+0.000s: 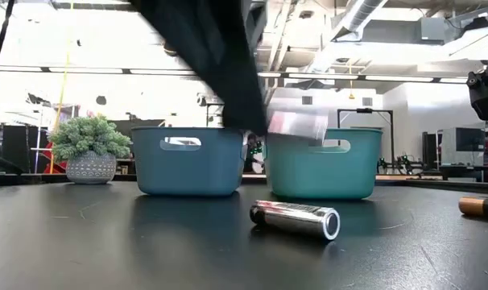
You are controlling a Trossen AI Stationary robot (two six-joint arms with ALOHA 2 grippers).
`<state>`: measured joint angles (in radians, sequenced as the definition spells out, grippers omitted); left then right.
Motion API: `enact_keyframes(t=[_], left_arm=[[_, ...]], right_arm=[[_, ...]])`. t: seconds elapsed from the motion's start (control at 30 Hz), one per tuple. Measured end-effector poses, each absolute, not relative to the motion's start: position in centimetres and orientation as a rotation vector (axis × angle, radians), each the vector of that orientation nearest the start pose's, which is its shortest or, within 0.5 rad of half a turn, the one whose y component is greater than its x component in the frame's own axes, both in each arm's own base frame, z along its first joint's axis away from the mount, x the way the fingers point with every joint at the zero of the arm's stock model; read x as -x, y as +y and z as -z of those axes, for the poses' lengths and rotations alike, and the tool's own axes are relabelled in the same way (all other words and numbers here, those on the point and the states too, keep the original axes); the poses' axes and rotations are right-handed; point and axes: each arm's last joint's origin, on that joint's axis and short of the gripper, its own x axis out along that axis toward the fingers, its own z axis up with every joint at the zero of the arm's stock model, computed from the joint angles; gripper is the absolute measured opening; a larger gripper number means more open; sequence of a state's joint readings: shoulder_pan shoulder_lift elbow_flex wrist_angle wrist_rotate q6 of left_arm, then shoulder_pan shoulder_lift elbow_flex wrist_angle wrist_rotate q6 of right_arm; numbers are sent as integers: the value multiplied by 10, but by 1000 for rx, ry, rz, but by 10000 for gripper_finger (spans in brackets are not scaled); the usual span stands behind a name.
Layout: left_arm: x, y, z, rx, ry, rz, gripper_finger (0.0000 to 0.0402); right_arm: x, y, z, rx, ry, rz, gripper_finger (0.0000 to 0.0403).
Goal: Sort batteries
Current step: Put the silver battery into the blue bin
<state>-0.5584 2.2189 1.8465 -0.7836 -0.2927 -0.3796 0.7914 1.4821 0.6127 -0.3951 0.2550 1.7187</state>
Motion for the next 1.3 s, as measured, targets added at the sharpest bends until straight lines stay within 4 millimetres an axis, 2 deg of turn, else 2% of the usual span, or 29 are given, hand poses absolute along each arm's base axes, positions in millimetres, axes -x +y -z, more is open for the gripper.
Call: enact_keyframes(t=[0.17,0.3,0.4,0.6,0.73,0.83,0.93,1.0,1.17,1.3], left_arm=[[-398,-216,-242,-205,975,7,59],[-389,-184,-278,-244,930,-73,59],[-376,-155,-292,-233,922,-144,59],[-333,-96,-283,-164,892,-371,59],[-310,-63,-268,32,760,-460,59],[-298,-38,-257,205,736,-488,59],[-293,-12,-243,391,787,-501,59],[-293,3,-234,453,850,-480,59],[-302,23,-221,465,917,-383,59],[-305,31,-206,450,987,-374,59]], right_arm=[[-167,158,-127,-874,1089,547,118],[-166,158,-127,-885,1086,555,118],[-167,157,-127,-888,1085,560,118],[-167,157,-127,-910,1077,575,118],[-167,157,-127,-945,1068,600,118],[-167,157,-127,-973,1058,619,118],[-167,157,-127,-995,1052,632,118],[-167,157,-127,-1007,1048,638,118],[-168,157,-127,-1025,1040,650,118],[-171,154,-127,-1043,1038,662,118]])
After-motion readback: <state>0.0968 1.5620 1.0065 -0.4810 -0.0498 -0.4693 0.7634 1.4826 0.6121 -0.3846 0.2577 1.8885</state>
